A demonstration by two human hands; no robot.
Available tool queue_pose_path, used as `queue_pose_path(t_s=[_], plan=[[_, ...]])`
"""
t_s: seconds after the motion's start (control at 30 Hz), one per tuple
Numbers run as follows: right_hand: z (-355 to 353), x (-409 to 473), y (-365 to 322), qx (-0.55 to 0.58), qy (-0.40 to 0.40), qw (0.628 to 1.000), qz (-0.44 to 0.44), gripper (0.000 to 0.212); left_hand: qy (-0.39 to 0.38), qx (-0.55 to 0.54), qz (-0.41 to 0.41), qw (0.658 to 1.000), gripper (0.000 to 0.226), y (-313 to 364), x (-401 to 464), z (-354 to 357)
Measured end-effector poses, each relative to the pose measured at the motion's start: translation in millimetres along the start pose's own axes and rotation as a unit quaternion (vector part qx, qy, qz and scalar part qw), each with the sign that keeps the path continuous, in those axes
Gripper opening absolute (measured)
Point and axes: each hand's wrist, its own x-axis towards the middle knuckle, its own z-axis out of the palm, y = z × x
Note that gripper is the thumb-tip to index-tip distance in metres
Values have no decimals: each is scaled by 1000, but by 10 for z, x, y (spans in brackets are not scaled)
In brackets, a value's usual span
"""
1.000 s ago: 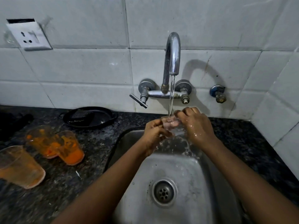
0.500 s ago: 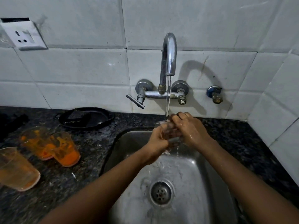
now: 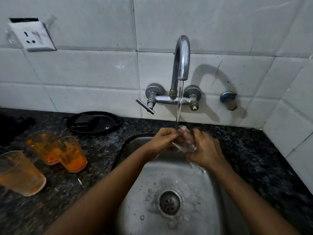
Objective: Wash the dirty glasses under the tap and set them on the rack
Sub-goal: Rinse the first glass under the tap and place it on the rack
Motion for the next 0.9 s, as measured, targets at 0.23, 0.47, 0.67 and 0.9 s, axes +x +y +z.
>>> queue_pose_path(t_s=[0.23, 0.47, 0.67, 0.9], plan=[[169, -201, -346, -109, 140, 984, 5, 75, 313, -26, 65, 947, 46, 19, 116, 352], [-104, -138, -231, 298, -78, 949, 74, 67, 370, -6, 116, 922, 47, 67, 265, 229], [-124, -213, -231, 555, -209, 786, 173, 6, 278, -54, 26, 959, 42, 43, 280, 154], [-77, -284, -360, 191, -79, 975, 81, 62, 285, -4, 37, 958, 46, 20, 271, 197]])
